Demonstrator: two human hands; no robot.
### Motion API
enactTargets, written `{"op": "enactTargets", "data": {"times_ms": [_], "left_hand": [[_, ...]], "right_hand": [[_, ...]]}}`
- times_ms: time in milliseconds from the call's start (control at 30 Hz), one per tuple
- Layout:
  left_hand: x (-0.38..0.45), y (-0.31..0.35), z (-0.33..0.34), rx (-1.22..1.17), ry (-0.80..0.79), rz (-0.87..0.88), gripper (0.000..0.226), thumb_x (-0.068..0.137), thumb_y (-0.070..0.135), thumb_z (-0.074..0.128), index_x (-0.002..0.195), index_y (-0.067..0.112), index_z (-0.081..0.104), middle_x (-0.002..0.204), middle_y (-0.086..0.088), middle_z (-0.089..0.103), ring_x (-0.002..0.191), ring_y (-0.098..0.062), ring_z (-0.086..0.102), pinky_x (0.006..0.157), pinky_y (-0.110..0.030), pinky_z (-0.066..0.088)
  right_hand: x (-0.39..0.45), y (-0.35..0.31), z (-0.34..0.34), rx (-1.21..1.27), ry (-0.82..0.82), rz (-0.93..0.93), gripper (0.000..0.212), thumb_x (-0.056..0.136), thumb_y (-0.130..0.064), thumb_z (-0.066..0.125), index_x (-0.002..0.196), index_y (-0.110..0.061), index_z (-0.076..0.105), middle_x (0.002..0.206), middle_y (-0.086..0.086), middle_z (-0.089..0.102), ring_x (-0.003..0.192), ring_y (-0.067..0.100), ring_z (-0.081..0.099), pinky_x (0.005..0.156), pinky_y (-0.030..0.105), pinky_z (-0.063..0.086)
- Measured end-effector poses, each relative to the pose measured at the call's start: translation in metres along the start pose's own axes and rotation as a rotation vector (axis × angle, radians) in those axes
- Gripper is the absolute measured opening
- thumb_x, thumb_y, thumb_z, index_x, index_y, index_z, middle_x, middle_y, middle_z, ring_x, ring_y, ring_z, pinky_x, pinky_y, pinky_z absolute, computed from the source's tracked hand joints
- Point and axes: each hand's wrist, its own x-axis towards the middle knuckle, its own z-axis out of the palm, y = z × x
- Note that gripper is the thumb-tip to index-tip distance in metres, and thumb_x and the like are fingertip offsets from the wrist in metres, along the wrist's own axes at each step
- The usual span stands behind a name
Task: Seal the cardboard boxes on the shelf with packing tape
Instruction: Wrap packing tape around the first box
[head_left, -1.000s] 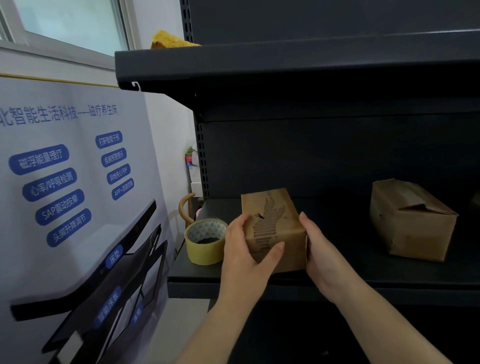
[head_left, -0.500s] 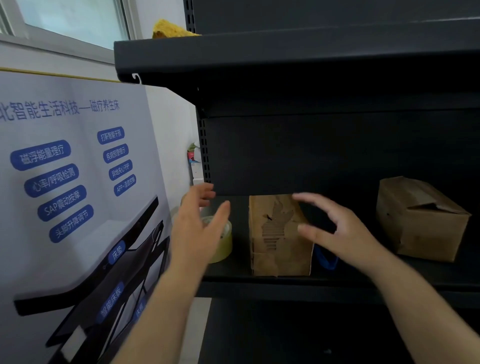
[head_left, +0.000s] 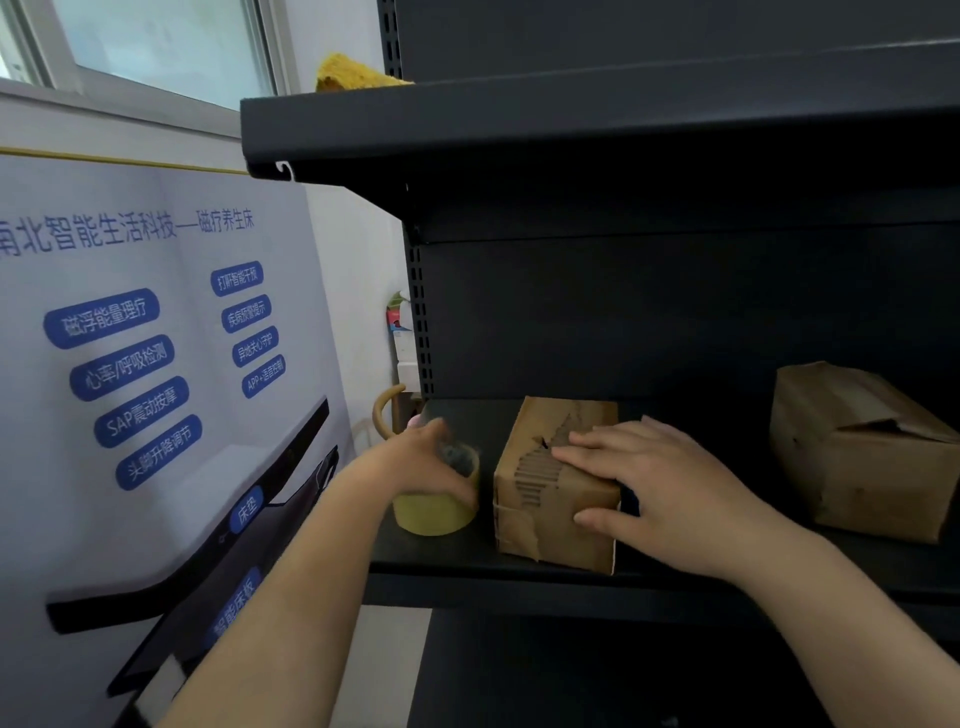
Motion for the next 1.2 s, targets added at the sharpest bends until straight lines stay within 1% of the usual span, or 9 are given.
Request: {"op": "enactTargets", "data": {"times_ms": [167, 333, 467, 567, 700, 833, 933, 1033, 1200], "left_hand": [[-0.017, -0.005, -0.016, -0.144, 0.052, 0.094, 0.072, 0.064, 0.034, 0.079, 0.122, 0.030, 0.037, 0.124, -0.002, 0.042, 0.108, -0.021, 0.045, 0.082, -0.031, 0.047], [-0.066, -0.010, -0.045, -0.374, 0.152, 0.297, 0.067, 0.049, 0.037, 0.079, 0.106, 0.041, 0.045, 0.107, 0.010, 0.052, 0.093, -0.009, 0.052, 0.064, -0.017, 0.046], [-0.097, -0.013, -0.060, -0.512, 0.049, 0.372, 0.077, 0.041, 0.040, 0.075, 0.114, 0.039, 0.049, 0.112, 0.003, 0.056, 0.100, -0.019, 0.056, 0.068, -0.025, 0.053], [-0.109, -0.013, -0.063, -0.510, -0.038, 0.408, 0.074, 0.043, 0.039, 0.075, 0.113, 0.041, 0.051, 0.109, 0.008, 0.059, 0.100, -0.016, 0.059, 0.071, -0.026, 0.054], [-0.112, -0.003, -0.057, -0.485, -0.081, 0.427, 0.070, 0.045, 0.039, 0.075, 0.111, 0.043, 0.053, 0.109, 0.009, 0.059, 0.101, -0.014, 0.058, 0.073, -0.026, 0.051], [-0.108, 0.016, -0.047, -0.449, -0.085, 0.460, 0.066, 0.046, 0.042, 0.076, 0.109, 0.045, 0.054, 0.110, 0.007, 0.060, 0.101, -0.012, 0.059, 0.078, -0.029, 0.052], [-0.106, 0.024, -0.043, -0.427, -0.048, 0.469, 0.066, 0.046, 0.045, 0.072, 0.109, 0.044, 0.052, 0.105, 0.013, 0.061, 0.094, -0.003, 0.060, 0.073, -0.022, 0.052], [-0.109, 0.021, -0.043, -0.465, -0.051, 0.479, 0.065, 0.044, 0.044, 0.073, 0.107, 0.047, 0.055, 0.102, 0.019, 0.062, 0.094, 0.000, 0.060, 0.072, -0.019, 0.050], [-0.114, 0.014, -0.041, -0.486, -0.114, 0.514, 0.064, 0.047, 0.041, 0.074, 0.107, 0.054, 0.056, 0.107, 0.019, 0.062, 0.104, -0.006, 0.059, 0.079, -0.024, 0.051]], "right_hand": [[0.002, -0.030, 0.003, -0.288, 0.054, 0.140, 0.064, 0.091, -0.061, 0.027, 0.146, -0.031, 0.017, 0.146, -0.002, 0.034, 0.131, 0.023, 0.031, 0.108, 0.041, 0.020], [0.016, -0.063, 0.011, -0.257, 0.189, 0.226, 0.072, 0.080, -0.072, 0.025, 0.126, -0.025, 0.056, 0.113, 0.003, 0.063, 0.102, 0.027, 0.051, 0.084, 0.043, 0.040], [0.011, -0.030, -0.006, 0.013, 0.043, 0.031, 0.080, 0.077, -0.071, 0.046, 0.145, -0.039, 0.018, 0.152, -0.020, 0.017, 0.140, 0.010, 0.007, 0.114, 0.042, 0.005], [0.012, -0.006, -0.017, 0.047, -0.125, 0.035, 0.071, 0.082, -0.053, 0.057, 0.143, -0.045, 0.021, 0.153, -0.023, 0.010, 0.142, 0.003, -0.002, 0.114, 0.049, -0.013], [0.017, -0.015, -0.005, -0.026, 0.026, 0.021, 0.057, 0.088, -0.056, 0.045, 0.141, -0.042, 0.028, 0.148, -0.020, 0.028, 0.137, 0.003, 0.020, 0.117, 0.044, -0.002], [0.017, -0.050, -0.007, 0.640, 0.221, 0.030, 0.069, 0.070, -0.076, 0.047, 0.130, -0.042, 0.044, 0.121, -0.026, 0.052, 0.115, -0.005, 0.045, 0.104, 0.031, 0.037], [0.021, -0.069, -0.005, 0.922, 0.242, 0.013, 0.047, 0.072, -0.059, 0.061, 0.111, -0.032, 0.059, 0.101, -0.015, 0.064, 0.095, -0.001, 0.060, 0.084, 0.028, 0.053], [0.024, -0.070, -0.004, 1.034, 0.345, 0.026, 0.022, 0.081, -0.036, 0.064, 0.098, -0.022, 0.068, 0.091, -0.005, 0.070, 0.087, 0.007, 0.065, 0.080, 0.035, 0.055], [0.027, -0.063, -0.002, 0.994, 0.386, 0.055, 0.010, 0.086, -0.016, 0.063, 0.093, -0.018, 0.071, 0.083, -0.002, 0.072, 0.080, 0.010, 0.068, 0.074, 0.034, 0.058]]}}
